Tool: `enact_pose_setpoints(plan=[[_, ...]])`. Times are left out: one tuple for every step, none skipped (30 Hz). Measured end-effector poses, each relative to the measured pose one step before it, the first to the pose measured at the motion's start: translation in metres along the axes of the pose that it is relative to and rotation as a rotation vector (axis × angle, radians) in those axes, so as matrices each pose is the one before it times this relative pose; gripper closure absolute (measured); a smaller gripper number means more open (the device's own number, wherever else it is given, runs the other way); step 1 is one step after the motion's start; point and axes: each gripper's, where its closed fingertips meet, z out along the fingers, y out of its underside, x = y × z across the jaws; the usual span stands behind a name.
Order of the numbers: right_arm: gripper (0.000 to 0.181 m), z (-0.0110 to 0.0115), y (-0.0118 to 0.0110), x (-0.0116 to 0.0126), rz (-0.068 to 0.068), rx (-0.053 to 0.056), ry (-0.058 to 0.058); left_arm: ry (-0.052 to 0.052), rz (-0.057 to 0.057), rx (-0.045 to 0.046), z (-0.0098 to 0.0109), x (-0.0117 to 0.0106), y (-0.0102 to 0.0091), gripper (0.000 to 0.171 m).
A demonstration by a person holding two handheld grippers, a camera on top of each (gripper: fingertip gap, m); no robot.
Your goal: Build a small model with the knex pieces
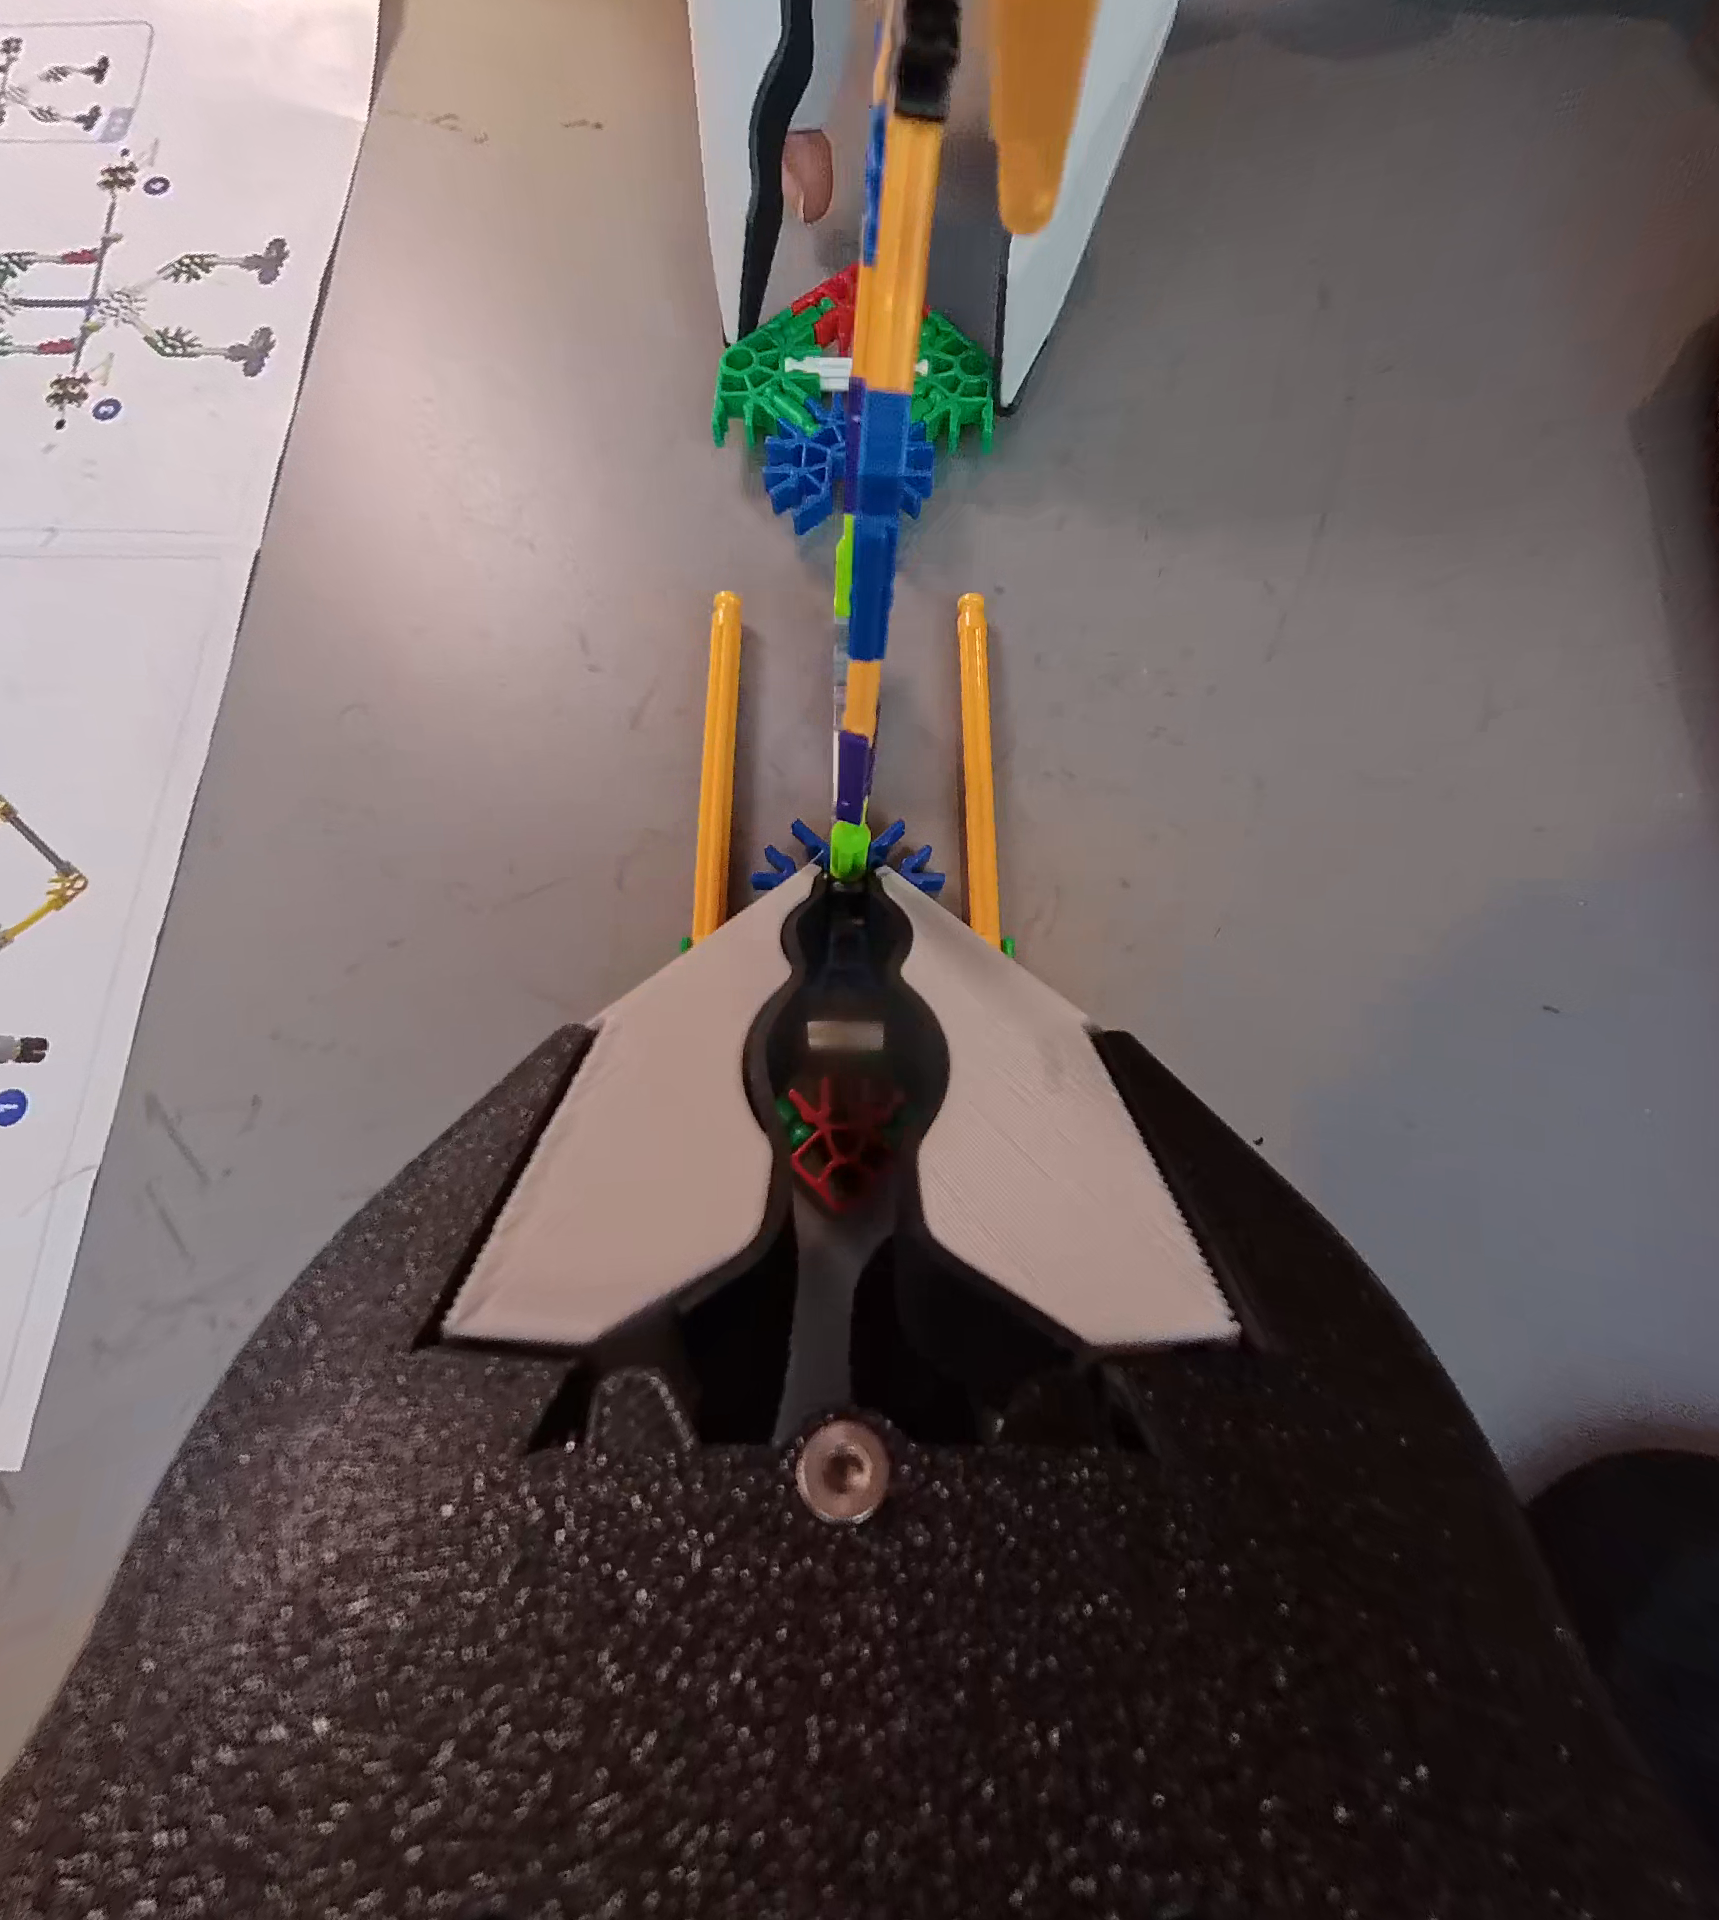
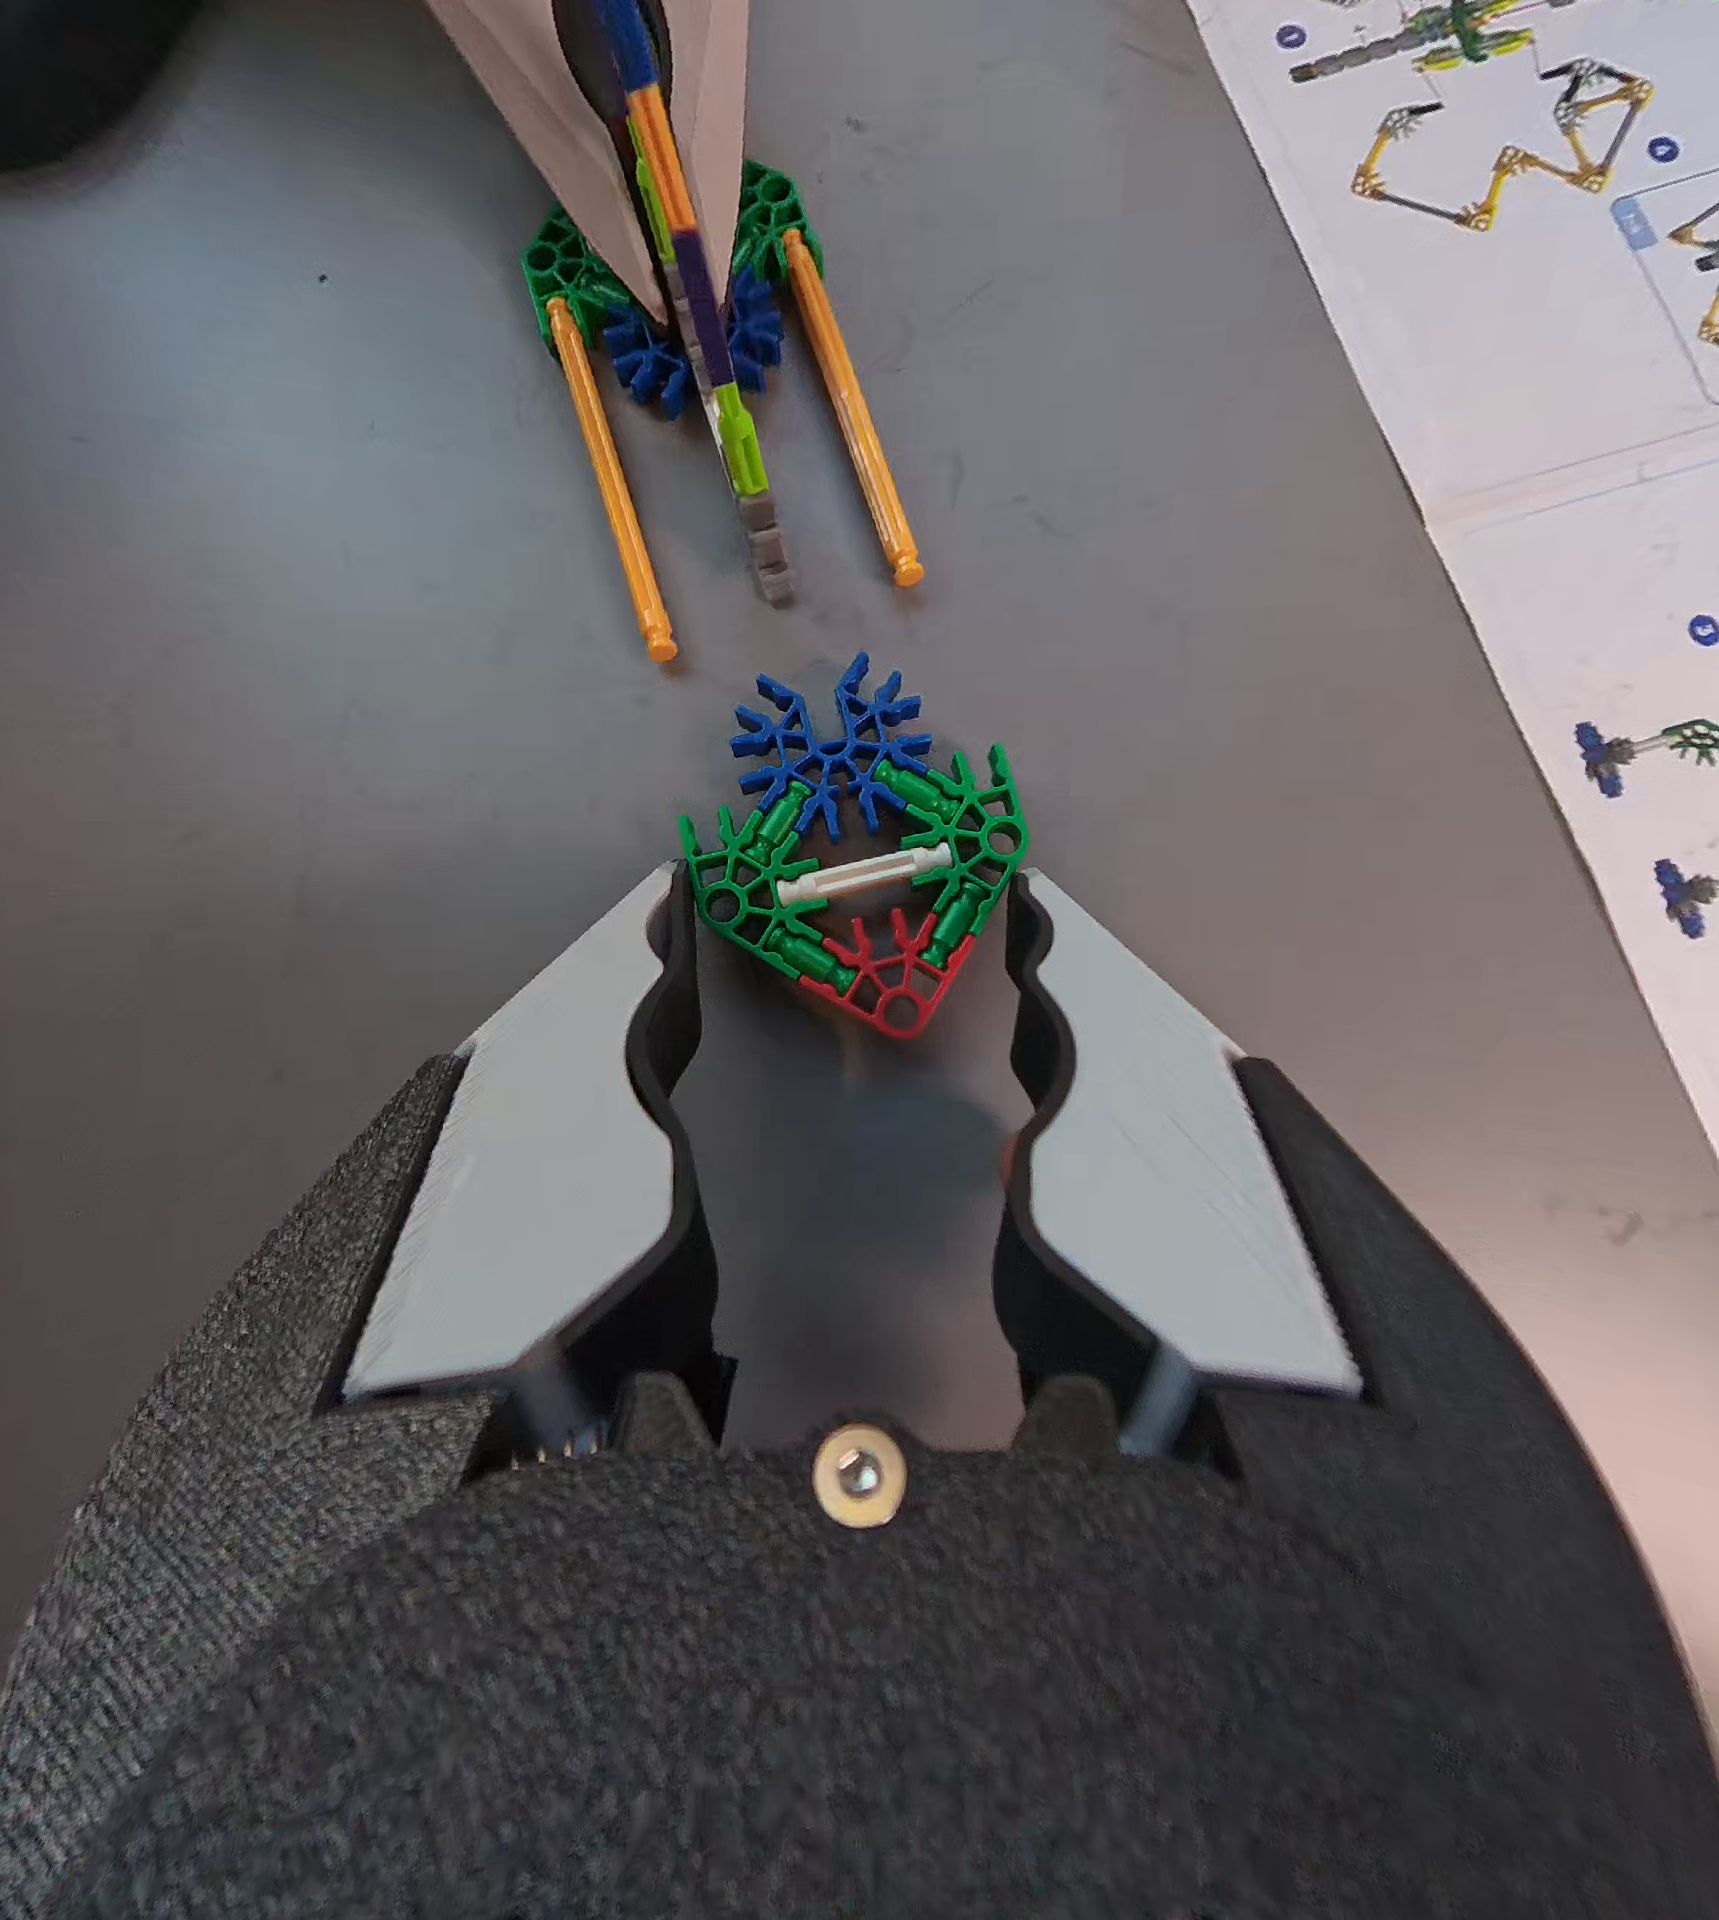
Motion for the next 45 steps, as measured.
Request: enact_pose_setpoints(plan=[[0.122,0.00118,-0.00244,-0.00043,-0.0001,0.0066,-0.0021,0.0012,0.0016,-0.00025,0.00041,0.00038,-0.00047,0.167],[0.122,0.00138,-0.00276,-0.00032,-0.0024,0.0061,0.0008,0.0012,0.0012,0.00108,0.00053,0.00056,-0.00042,0.167],[0.122,0.00151,-0.00196,-0.00032,-0.0013,0.0010,0.0004,0.0047,-0.0003,0.00279,0.00054,0.00102,-0.00056,0.167],[0.122,0.00191,-0.00123,-0.00003,-0.0019,-0.0032,0.0025,0.0067,-0.0012,0.00413,0.00053,0.00115,-0.00052,0.167],[0.122,0.00204,-0.00096,-0.00073,-0.0038,-0.0029,-0.0006,0.0057,-0.0012,0.00419,0.00048,0.00109,-0.00049,0.167],[0.122,0.00200,-0.00113,-0.00174,-0.0026,0.0001,-0.0060,0.0033,-0.0011,0.00282,0.00032,0.00060,-0.00037,0.167],[0.122,0.00190,-0.00112,-0.00241,-0.0004,0.0017,-0.0095,-0.0004,-0.0017,0.00110,0.00023,-0.00016,-0.00028,0.167],[0.122,0.00197,-0.00021,-0.00277,-0.0011,-0.0042,-0.0104,-0.0014,-0.0019,0.00085,0.00021,-0.00029,-0.00025,0.167],[0.122,0.00206,0.00030,-0.00118,-0.0045,-0.0067,0.0013,0.0041,-0.0020,0.00275,0.00042,0.00077,-0.00045,0.167],[0.123,0.00126,0.00006,-0.00028,-0.0094,-0.0063,0.0069,0.0027,-0.0014,0.00389,0.00057,0.00068,-0.00053,0.167],[0.123,0.00053,-0.00021,-0.00035,-0.0027,-0.0061,0.0038,-0.0015,-0.0002,0.00184,0.00026,0.00001,-0.00023,0.167],[0.122,0.00038,-0.00006,0.00028,0.0024,-0.0036,0.0042,-0.0024,-0.0003,0.00000,-0.00012,-0.00038,-0.00003,0.167],[0.122,0.00034,0.00018,0.00044,0.0035,-0.0018,0.0036,-0.0034,-0.0011,0.00014,-0.00006,-0.00061,0.00003,0.167],[0.122,-0.00002,0.00010,-0.00004,0.0003,-0.0015,0.0018,-0.0013,-0.0013,0.00086,0.00005,-0.00023,-0.00012,0.167],[0.123,0.00002,0.00023,-0.00027,-0.0029,-0.0019,0.0001,0.0005,-0.0001,0.00188,-0.00003,0.00015,-0.00013,0.167],[0.123,0.00002,0.00004,-0.00023,-0.0041,-0.0013,0.0004,-0.0012,0.0009,0.00222,0.00001,-0.00007,-0.00006,0.167],[0.123,0.00003,-0.00005,-0.00040,-0.0037,0.0001,-0.0009,-0.0011,0.0003,0.00202,-0.00007,-0.00002,-0.00011,0.167],[0.123,-0.00005,0.00005,-0.00024,-0.0029,-0.0002,-0.0006,0.0013,-0.0011,0.00164,0.00006,0.00020,-0.00018,0.167],[0.123,-0.00017,-0.00048,-0.00030,0.0008,0.0037,-0.0014,0.0011,-0.0033,0.00075,-0.00001,-0.00003,0.00007,0.167],[0.123,-0.00035,-0.00044,0.00004,0.0037,0.0039,-0.0017,0.0002,-0.0041,0.00042,-0.00005,-0.00018,-0.00001,0.167],[0.123,-0.00030,-0.00053,0.00041,0.0054,0.0046,0.0002,0.0009,-0.0047,0.00085,0.00009,-0.00011,-0.00003,0.167],[0.123,-0.00037,-0.00065,0.00000,0.0065,0.0051,-0.0029,0.0007,-0.0044,0.00109,0.00012,-0.00024,0.00005,0.167],[0.123,-0.00040,-0.00085,-0.00008,0.0075,0.0062,-0.0036,-0.0004,-0.0033,0.00128,0.00024,-0.00025,-0.00019,0.167],[0.123,-0.00002,-0.00306,-0.00168,0.0105,0.0193,-0.0132,0.0016,-0.0022,0.00148,0.00060,0.00021,-0.00048,0.167],[0.123,0.00062,-0.00169,-0.00194,0.0136,0.0080,-0.0134,0.0058,0.0009,0.00052,0.00101,0.00141,-0.00070,0.167],[0.123,0.00188,0.00294,0.00059,-0.0084,-0.0211,0.0077,0.0015,0.0049,-0.00148,0.00095,0.00094,-0.00059,0.167],[0.123,0.00114,0.00069,0.00100,-0.0214,-0.0086,0.0170,-0.0039,0.0057,-0.00317,0.00054,0.00007,-0.00039,0.167],[0.123,0.00077,-0.00019,-0.00054,-0.0084,-0.0057,0.0057,-0.0025,0.0026,-0.00231,0.00013,0.00001,-0.00003,0.167],[0.123,0.00094,-0.00095,-0.00044,0.0018,0.0008,0.0022,-0.0007,0.0000,0.00030,0.00004,0.00018,-0.00005,0.167],[0.123,0.00058,-0.00026,-0.00003,-0.0036,-0.0015,0.0031,-0.0003,-0.0008,0.00155,0.00001,0.00009,-0.00001,0.167],[0.123,0.00076,-0.00138,-0.00051,0.0023,0.0036,-0.0012,-0.0005,0.0001,0.00052,0.00010,0.00013,-0.00012,0.167],[0.123,0.00072,0.00001,0.00032,-0.0068,-0.0060,0.0044,-0.0004,0.0023,-0.00117,0.00004,0.00012,-0.00005,0.167],[0.123,0.00031,-0.00017,0.00021,-0.0048,-0.0055,0.0013,-0.0007,0.0031,-0.00145,0.00002,0.00003,-0.00001,0.167],[0.122,0.00018,-0.00017,0.00005,0.0011,-0.0028,-0.0024,-0.0005,0.0011,-0.00065,0.00002,0.00005,0.00004,0.167],[0.122,0.00031,-0.00001,0.00017,0.0017,-0.0003,-0.0021,0.0007,-0.0015,0.00068,0.00005,-0.00001,0.00003,0.167],[0.122,-0.00007,0.00010,0.00000,0.0008,-0.0002,-0.0025,0.0015,-0.0035,0.00182,0.00000,-0.00003,-0.00003,0.167],[0.122,-0.00005,0.00024,-0.00010,-0.0015,-0.0005,-0.0018,0.0012,-0.0048,0.00190,0.00006,-0.00005,-0.00009,0.166],[0.121,-0.00003,-0.00006,0.00048,-0.0024,0.0013,0.0029,-0.0009,-0.0039,0.00278,0.00020,-0.00013,-0.00014,0.166],[0.120,0.00001,-0.00001,0.00051,-0.0025,0.0022,0.0043,-0.0029,-0.0016,0.00452,0.00033,-0.00030,-0.00039,0.166],[0.119,-0.00028,0.00022,0.00013,-0.0039,0.0015,0.0003,-0.0031,0.0003,0.00384,0.00019,-0.00003,-0.00021,0.166],[0.117,-0.00065,0.00076,-0.00025,-0.0043,-0.0007,-0.0023,-0.0041,0.0008,0.00490,-0.00040,-0.00031,-0.00073,0.165],[0.115,-0.00102,0.00110,0.00049,-0.0030,-0.0016,0.0001,-0.0012,-0.0002,0.01216,-0.00142,0.00022,-0.00209,0.162],[0.113,-0.00124,0.00069,0.00060,-0.0014,0.0022,-0.0008,0.0014,-0.0026,0.01708,-0.00238,0.00030,-0.00321,0.157],[0.113,-0.00185,-0.00011,0.00044,-0.0002,0.0067,-0.0021,-0.0010,-0.0041,0.01586,-0.00311,-0.00046,-0.00301,0.155],[0.113,-0.00207,-0.00040,0.00054,0.0006,0.0077,-0.0023,-0.0025,-0.0033,0.01093,-0.00362,-0.00121,-0.00202,0.151]])
